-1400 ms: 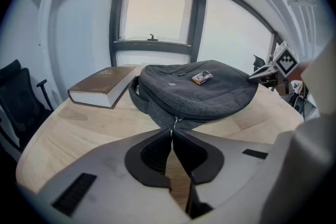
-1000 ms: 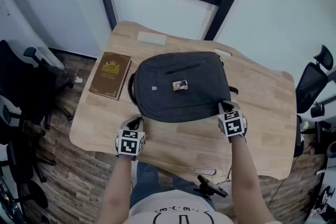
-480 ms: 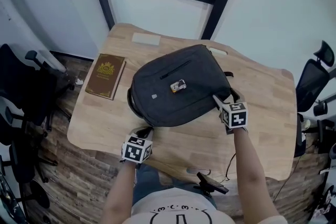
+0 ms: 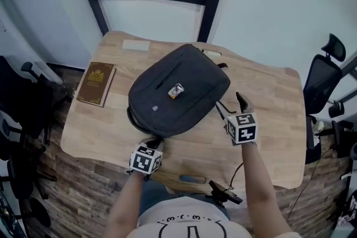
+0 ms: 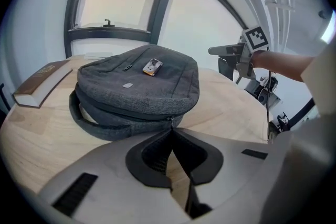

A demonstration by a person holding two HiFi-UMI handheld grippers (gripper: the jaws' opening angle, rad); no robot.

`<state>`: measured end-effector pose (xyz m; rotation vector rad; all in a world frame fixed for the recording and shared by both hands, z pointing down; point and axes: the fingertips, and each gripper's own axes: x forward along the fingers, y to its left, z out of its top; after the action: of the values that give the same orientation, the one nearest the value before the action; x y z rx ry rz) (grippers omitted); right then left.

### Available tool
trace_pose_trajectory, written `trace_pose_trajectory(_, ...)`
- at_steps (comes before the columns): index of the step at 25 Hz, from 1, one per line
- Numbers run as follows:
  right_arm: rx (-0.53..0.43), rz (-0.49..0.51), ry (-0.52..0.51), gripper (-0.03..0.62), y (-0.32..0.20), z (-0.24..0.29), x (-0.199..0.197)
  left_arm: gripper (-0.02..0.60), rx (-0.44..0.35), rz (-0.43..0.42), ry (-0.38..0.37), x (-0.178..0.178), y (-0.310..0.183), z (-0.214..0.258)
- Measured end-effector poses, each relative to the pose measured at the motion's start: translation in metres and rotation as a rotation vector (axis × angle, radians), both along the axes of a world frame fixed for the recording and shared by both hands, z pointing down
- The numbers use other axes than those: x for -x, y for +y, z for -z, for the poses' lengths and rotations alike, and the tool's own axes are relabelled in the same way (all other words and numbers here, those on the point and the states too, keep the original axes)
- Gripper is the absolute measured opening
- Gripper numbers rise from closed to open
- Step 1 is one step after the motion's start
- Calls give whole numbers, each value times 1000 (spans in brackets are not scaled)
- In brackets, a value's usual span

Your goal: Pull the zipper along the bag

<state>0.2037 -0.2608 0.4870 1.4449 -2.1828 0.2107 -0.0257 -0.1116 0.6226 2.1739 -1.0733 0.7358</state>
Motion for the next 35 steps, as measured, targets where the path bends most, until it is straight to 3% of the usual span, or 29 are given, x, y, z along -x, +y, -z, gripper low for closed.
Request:
trace_pose_trajectory(7, 12, 20, -30, 391, 28, 7, -40, 18, -31, -118, 4, -86, 6, 1)
trace_pose_trajectory(10, 18, 77, -2, 391, 43, 6, -43, 18, -38, -153, 4, -110, 7, 2)
trace_pose_trajectory(21, 188, 687, 182, 371, 114, -57, 41, 18, -10, -121, 18, -119, 11, -2)
trace_pose_trajectory(30, 275, 971, 399, 353, 122, -110, 79, 18, 19, -66, 58, -118, 11, -3)
trace_pose_trajectory(31, 279, 977, 436, 338, 120, -117, 79, 18, 20, -62, 59, -117, 12, -3)
trace_pose_trajectory(33, 286, 971, 501, 199, 116, -127, 75, 18, 24, -54, 58, -117, 11, -3)
trace_pose_trajectory(35, 311, 964, 520, 180, 114, -130, 74, 18, 31, -42, 61, -117, 10, -2)
